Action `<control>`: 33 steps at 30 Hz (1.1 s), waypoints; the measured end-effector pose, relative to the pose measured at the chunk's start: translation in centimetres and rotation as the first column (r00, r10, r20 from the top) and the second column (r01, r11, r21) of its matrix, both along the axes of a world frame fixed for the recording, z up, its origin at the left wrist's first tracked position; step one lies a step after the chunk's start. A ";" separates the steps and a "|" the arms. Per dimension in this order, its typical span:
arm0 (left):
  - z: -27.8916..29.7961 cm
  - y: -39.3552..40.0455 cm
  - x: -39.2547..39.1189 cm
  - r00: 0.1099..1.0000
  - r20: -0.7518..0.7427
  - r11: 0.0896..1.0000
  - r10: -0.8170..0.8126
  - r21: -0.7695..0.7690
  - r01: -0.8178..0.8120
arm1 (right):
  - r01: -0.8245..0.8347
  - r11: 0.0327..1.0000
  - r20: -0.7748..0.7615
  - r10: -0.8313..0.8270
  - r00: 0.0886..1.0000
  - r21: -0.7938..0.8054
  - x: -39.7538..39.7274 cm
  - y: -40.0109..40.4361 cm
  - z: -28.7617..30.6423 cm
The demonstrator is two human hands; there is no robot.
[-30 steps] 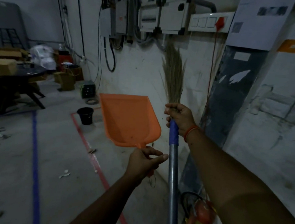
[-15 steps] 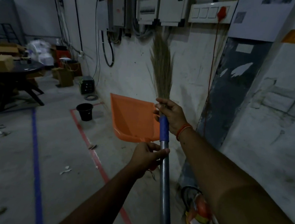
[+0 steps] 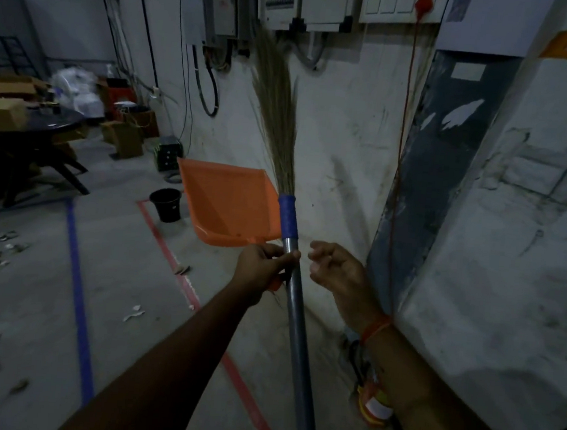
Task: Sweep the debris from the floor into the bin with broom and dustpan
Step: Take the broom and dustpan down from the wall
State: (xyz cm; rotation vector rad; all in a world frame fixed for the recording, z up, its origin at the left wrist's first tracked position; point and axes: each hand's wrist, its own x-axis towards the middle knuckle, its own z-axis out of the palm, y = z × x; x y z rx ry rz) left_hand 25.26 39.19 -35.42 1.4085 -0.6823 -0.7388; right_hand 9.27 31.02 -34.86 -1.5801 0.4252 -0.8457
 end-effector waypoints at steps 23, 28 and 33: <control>-0.1 5.7 0.6 0.984 -0.094 0.987 0.151 -0.040 -0.155 | -0.173 0.980 -0.247 0.191 0.950 0.093 -8.1 11.3 -8.7; -2.4 8.3 0.0 0.975 -0.122 0.982 0.187 -0.013 -0.190 | -0.202 0.973 -0.232 0.223 0.947 0.110 -8.8 13.0 -10.0; -4.1 10.7 -0.5 0.976 -0.134 0.985 0.171 0.015 -0.171 | -0.181 0.978 -0.267 0.204 0.942 0.108 -9.0 15.3 -10.8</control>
